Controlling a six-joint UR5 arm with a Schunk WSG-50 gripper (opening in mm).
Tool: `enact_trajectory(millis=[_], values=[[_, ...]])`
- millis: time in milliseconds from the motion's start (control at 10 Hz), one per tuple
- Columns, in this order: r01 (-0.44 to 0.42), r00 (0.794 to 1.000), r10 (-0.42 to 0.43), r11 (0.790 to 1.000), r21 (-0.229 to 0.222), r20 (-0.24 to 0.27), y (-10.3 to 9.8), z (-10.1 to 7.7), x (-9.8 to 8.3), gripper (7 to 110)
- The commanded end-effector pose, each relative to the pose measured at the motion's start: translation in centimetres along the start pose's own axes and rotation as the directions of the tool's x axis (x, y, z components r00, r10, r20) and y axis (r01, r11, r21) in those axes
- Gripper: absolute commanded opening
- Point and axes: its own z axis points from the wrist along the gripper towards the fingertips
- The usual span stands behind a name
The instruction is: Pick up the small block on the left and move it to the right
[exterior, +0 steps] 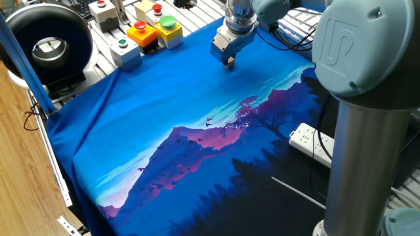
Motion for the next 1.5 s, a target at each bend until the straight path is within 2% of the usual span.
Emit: enact_trajectory(millis=[0, 400, 800, 1000, 1200, 1400], values=[[-0.011, 1.000, 0.011, 1.000, -0.002, -0.009, 0.1, -0.7, 0.0, 7], [-0.008, 0.999, 0.008, 1.000, -0.012, -0.040, 0.2, -2.8, 1.0, 7], [-0.010, 0.997, 0.007, 0.999, -0.031, -0.082, 0.6, -6.3, 2.9, 7], [-0.013, 0.996, 0.009, 0.999, -0.039, -0.090, 0.8, -7.4, 3.5, 7], [-0.036, 0.995, 0.032, 0.998, -0.041, -0.092, 2.1, -7.6, 3.6, 7], [-0.085, 0.992, 0.081, 0.996, -0.034, -0.096, 4.9, -8.1, 3.6, 7]])
